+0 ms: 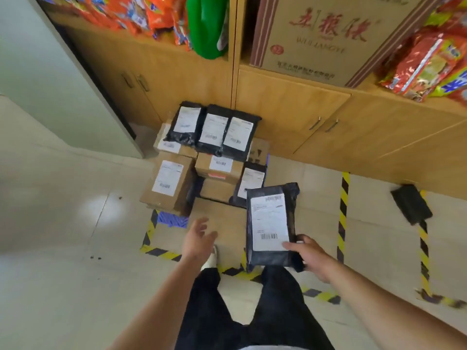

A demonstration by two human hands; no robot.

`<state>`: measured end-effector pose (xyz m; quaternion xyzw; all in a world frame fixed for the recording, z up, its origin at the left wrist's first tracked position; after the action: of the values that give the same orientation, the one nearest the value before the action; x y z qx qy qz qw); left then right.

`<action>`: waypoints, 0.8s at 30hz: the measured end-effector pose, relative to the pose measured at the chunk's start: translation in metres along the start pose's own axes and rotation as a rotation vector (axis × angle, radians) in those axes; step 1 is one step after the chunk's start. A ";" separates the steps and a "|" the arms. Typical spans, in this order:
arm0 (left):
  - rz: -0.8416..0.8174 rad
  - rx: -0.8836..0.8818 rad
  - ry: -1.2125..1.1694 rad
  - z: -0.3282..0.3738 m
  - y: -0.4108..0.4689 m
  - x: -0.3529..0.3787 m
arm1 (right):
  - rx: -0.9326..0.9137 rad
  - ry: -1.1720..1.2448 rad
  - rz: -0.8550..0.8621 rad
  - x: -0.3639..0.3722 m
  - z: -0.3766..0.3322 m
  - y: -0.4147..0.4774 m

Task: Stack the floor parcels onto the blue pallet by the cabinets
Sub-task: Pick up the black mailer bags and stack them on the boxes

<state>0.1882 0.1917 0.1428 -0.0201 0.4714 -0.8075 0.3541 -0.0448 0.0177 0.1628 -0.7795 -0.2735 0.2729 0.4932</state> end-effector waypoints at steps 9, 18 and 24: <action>-0.122 0.069 0.677 0.007 0.173 0.014 | 0.044 0.397 0.129 0.023 -0.022 0.155; -0.005 0.419 1.048 0.037 0.303 0.087 | -0.143 0.639 -0.029 0.055 -0.053 0.316; -0.003 0.427 1.227 0.034 0.338 0.109 | -0.184 0.579 -0.063 0.056 -0.033 0.352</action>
<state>0.3057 -0.0008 -0.1334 0.5148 0.4172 -0.7488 0.0154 0.0722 -0.0919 -0.1566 -0.8574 -0.1691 -0.0017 0.4862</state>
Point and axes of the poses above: each hand's wrist, its own y-axis towards the middle knuckle, its own x-axis out of the palm, z = x × y, the point moved 2 cm from there along y, towards the middle knuckle, and after that the axes turned 4 degrees about y, right-handed, at the moved point
